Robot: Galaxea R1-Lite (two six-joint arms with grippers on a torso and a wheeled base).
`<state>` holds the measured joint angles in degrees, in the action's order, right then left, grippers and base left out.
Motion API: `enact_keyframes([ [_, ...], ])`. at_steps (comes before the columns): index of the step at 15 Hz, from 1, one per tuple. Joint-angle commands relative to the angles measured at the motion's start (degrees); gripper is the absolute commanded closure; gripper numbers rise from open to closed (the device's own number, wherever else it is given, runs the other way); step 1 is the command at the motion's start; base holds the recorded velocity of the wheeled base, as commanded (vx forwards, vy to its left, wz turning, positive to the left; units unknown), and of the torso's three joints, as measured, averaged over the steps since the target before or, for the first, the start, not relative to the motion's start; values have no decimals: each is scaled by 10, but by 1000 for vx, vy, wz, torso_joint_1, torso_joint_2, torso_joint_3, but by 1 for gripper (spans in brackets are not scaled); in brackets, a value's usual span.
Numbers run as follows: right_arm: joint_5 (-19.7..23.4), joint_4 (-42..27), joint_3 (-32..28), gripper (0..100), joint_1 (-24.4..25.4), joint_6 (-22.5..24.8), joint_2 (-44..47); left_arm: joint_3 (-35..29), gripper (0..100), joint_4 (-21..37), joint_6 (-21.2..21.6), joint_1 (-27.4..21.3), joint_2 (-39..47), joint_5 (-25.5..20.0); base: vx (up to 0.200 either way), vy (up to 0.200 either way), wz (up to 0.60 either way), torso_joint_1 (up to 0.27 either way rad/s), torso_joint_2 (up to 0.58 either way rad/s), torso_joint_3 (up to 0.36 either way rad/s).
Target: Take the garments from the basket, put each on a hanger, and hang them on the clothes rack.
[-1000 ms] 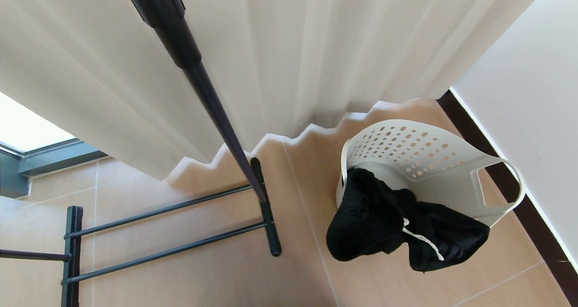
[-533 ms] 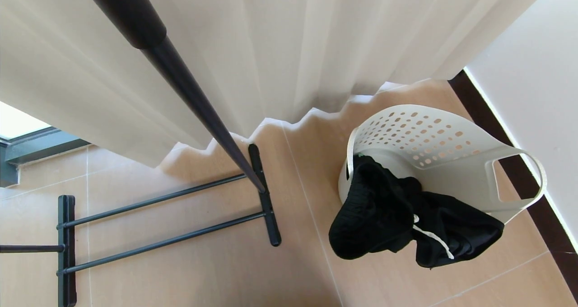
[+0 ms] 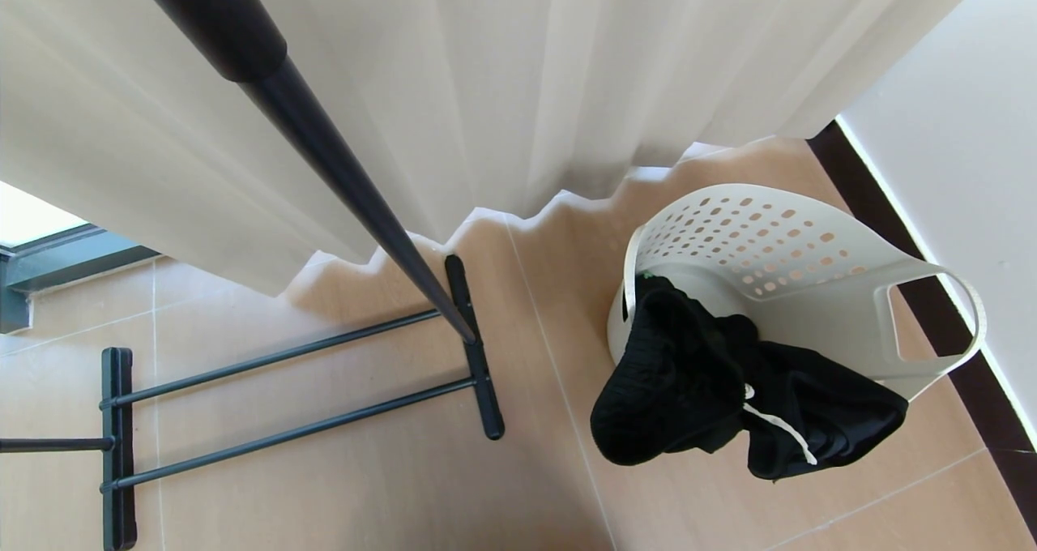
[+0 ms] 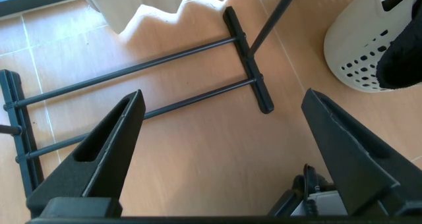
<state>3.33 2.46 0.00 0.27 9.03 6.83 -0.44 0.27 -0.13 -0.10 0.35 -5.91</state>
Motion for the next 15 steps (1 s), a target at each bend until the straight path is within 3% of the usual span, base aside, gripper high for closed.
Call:
enact_keyframes([
  [1,27,2,-41,0,15,18,182,0,0,0,0,0,-1,0,0,0,0,0,0,0],
  [4,29,3,-121,0,46,40,346,0,0,0,0,0,-1,-1,0,0,0,0,0,0],
  [5,22,-1,-169,0,90,69,417,0,0,0,0,1,-1,0,0,0,0,0,0,0],
  [6,16,-4,-185,0,105,70,437,1,0,0,0,1,-1,0,0,0,0,0,0,0],
  [7,3,-4,-242,0,156,80,510,0,0,0,0,1,-1,0,0,0,0,0,0,0],
  [11,-57,-4,-403,0,223,204,693,1,0,0,0,1,-1,0,0,0,0,0,0,0],
  [13,-70,-5,-473,0,248,242,758,1,0,0,0,0,-1,-1,0,0,0,0,0,0],
  [15,-116,-4,-541,0,267,320,826,1,0,0,0,0,-1,0,0,0,0,0,0,0],
])
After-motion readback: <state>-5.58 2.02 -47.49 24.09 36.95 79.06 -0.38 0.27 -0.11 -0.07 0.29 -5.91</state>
